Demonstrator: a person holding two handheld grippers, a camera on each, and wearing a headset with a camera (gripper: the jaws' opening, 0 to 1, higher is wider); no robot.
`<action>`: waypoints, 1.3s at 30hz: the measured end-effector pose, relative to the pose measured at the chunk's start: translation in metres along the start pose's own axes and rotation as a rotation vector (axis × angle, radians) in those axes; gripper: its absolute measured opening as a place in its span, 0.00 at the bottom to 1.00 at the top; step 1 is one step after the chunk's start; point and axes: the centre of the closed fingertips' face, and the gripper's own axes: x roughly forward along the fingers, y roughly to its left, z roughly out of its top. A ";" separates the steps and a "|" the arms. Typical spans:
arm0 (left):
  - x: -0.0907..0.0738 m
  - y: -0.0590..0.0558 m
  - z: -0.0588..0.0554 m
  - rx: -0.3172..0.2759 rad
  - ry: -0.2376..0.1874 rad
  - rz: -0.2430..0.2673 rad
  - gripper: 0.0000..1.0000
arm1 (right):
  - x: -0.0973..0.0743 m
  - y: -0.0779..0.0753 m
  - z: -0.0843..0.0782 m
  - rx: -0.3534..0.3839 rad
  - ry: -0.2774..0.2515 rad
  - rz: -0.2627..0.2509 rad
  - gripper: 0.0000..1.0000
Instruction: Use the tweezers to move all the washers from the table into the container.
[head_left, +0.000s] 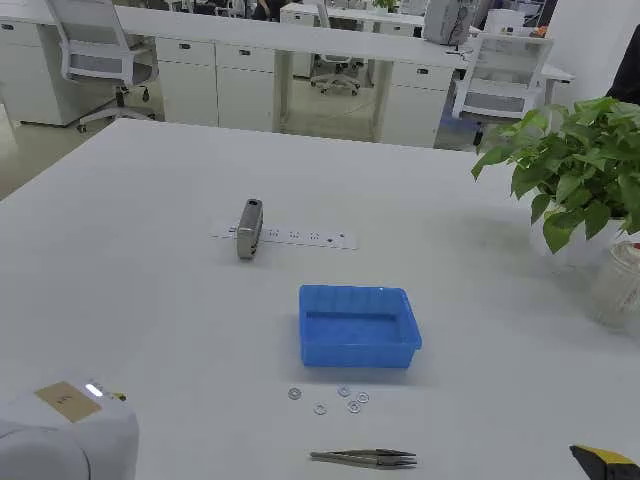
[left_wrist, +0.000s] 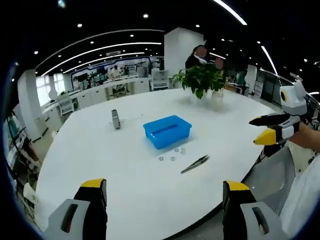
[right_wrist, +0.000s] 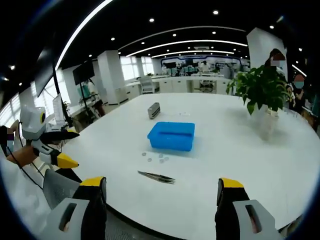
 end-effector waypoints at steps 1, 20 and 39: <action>0.000 0.000 0.000 0.003 0.001 0.001 0.99 | 0.000 0.000 0.000 -0.002 0.004 0.000 0.90; 0.005 0.000 -0.001 0.019 0.006 -0.013 0.99 | 0.001 -0.002 -0.002 -0.035 0.018 -0.022 0.89; 0.010 0.004 0.005 0.018 -0.008 -0.006 0.98 | 0.008 -0.006 -0.001 -0.039 0.033 -0.016 0.89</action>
